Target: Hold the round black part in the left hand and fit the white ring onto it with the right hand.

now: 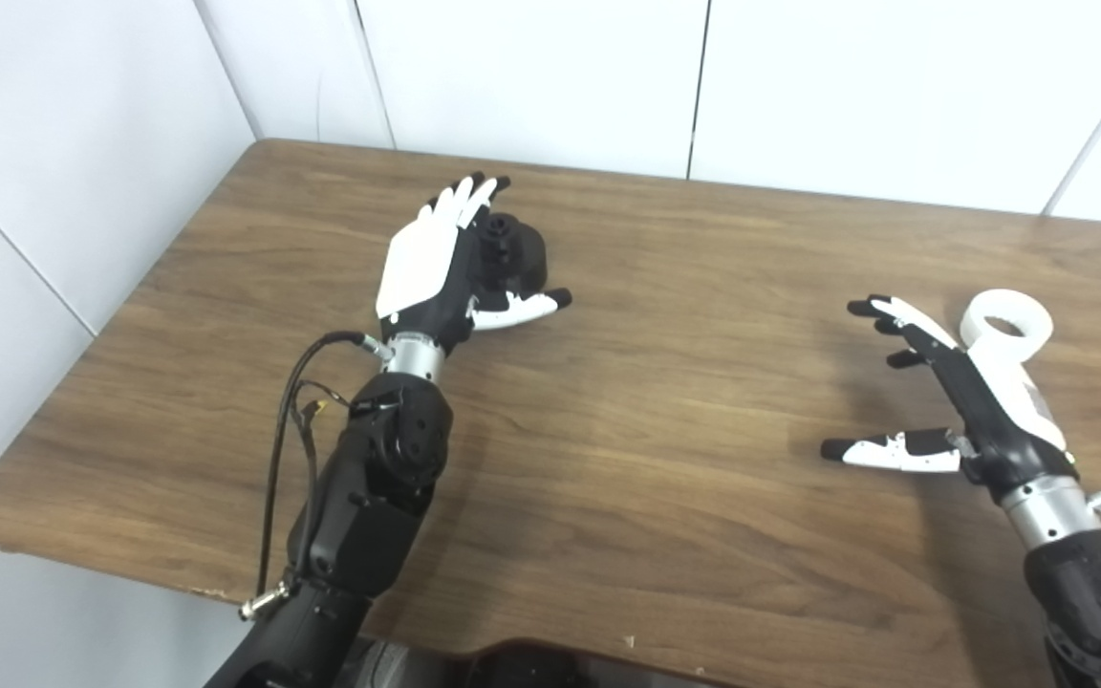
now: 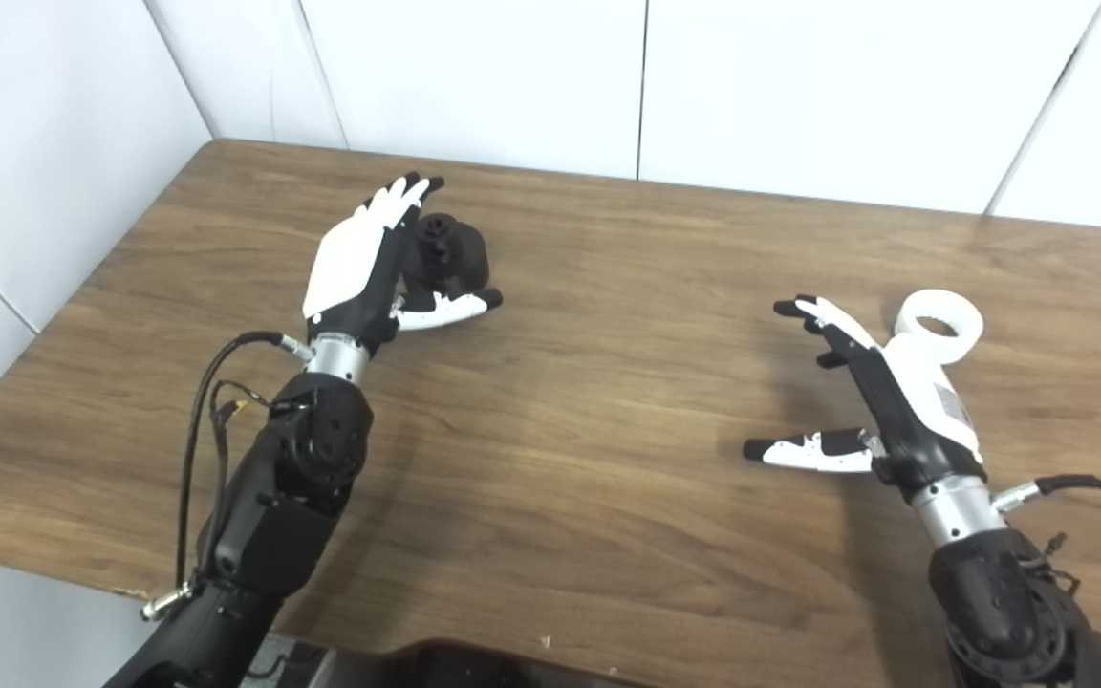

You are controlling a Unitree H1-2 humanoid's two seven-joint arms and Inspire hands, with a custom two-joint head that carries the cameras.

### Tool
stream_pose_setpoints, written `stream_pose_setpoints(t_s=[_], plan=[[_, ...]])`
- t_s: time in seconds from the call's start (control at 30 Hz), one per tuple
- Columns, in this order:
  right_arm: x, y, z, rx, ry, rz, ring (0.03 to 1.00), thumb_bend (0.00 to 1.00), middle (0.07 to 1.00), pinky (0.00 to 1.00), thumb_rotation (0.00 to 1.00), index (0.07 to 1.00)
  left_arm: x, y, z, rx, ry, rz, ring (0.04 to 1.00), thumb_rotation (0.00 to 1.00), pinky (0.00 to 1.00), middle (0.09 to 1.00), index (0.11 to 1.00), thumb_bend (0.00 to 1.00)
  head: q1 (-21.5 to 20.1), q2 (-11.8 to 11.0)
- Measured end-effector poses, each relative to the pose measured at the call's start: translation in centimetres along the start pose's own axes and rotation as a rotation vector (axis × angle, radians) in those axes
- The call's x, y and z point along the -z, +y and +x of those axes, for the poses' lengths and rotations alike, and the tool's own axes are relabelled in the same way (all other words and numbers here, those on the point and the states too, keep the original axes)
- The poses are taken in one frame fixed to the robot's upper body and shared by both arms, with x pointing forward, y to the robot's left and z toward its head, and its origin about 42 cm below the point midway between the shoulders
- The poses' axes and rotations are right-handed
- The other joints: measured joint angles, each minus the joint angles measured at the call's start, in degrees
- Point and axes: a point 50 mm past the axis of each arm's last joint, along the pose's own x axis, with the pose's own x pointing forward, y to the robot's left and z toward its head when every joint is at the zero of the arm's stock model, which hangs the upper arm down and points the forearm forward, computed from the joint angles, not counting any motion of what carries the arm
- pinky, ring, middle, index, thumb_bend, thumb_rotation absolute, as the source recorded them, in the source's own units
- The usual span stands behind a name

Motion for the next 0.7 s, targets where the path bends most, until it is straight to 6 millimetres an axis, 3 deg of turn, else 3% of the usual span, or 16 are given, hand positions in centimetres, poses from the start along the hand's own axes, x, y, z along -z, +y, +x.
stream_pose_setpoints(t_s=[0.3, 0.7], plan=[[0.3, 0.0, -0.5, 0.005, 0.006, 0.003, 0.861, 0.88, 0.914, 0.72, 0.21, 0.849, 0.9, 0.6, 2.6, 0.028, 0.035, 0.078, 1.0, 0.51, 0.99, 1.0, 0.966, 1.0, -0.4, 0.3], [0.1, -0.2, -1.0, 0.014, 0.002, 0.004, 0.864, 0.88, 0.91, 0.73, 0.22, 0.842, 2.2, 0.0, 3.4, 0.063, 0.076, 0.13, 1.0, 0.5, 0.99, 1.0, 0.964, 1.0, -0.9, 0.5]])
